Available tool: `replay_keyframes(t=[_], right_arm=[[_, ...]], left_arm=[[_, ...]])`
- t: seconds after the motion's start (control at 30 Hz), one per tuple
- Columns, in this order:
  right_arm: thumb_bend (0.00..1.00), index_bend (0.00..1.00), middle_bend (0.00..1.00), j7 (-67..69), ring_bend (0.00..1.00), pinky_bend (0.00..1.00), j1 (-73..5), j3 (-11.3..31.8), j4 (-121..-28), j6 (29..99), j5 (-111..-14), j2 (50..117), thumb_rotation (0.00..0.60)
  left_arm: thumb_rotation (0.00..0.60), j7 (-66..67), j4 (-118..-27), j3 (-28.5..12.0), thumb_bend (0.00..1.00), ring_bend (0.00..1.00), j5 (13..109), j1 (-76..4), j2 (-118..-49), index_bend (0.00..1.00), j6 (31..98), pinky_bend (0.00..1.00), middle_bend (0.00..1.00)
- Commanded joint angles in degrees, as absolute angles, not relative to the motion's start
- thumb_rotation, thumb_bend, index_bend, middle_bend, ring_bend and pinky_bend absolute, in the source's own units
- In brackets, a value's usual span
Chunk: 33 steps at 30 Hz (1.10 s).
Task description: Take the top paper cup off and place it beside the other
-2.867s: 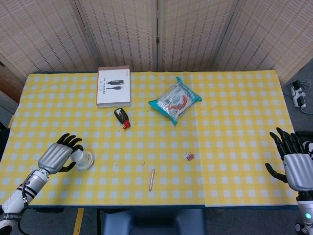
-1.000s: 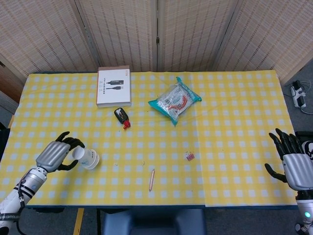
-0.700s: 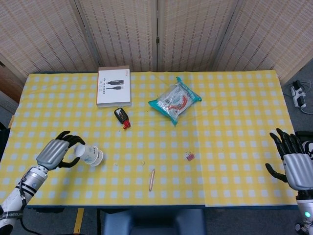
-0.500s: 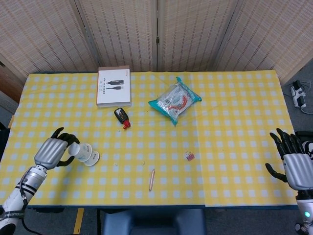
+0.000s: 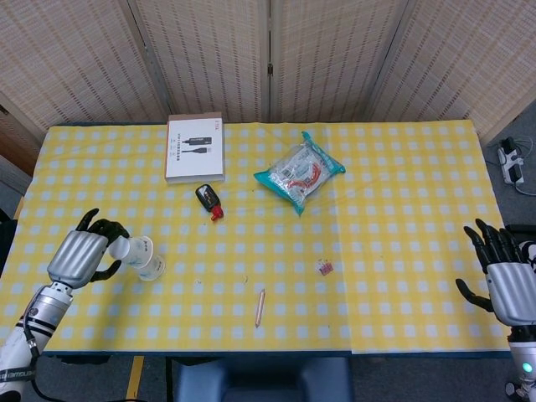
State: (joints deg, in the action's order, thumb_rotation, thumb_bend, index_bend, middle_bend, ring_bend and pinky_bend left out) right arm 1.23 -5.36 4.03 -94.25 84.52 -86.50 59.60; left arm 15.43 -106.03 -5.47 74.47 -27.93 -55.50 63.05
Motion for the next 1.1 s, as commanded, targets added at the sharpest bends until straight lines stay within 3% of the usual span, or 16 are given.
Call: replay_keyframes(t=[0.03,0.57,1.1], right_arm=[[0.32,0.00,0.00,1.2,0.01,0.00,-5.3,4.0,-94.2,84.6,-86.5,59.6,0.600],[0.32,0.00,0.00,2.1,0.02,0.00,-4.9,3.7,-93.6,85.0,-86.9,59.7,0.600],[0.32,0.00,0.00,2.6,0.01,0.00,-5.0,3.7,-93.1,84.3,-86.4,60.0,0.600]], left_arm=[[0.600,13.9,-107.0,-6.0,0.38,0.22,76.2,-28.0,-54.9,0.44,63.8,0.06,0.30],[0.600,21.0,-103.7,-6.3,0.38,0.20,74.1,-35.7,-64.2,0.45,54.8,0.03,0.30],[0.600,33.2,-99.0,-4.9,0.38,0.18,67.1,-38.8,-71.6,0.43,54.9,0.00,0.27]])
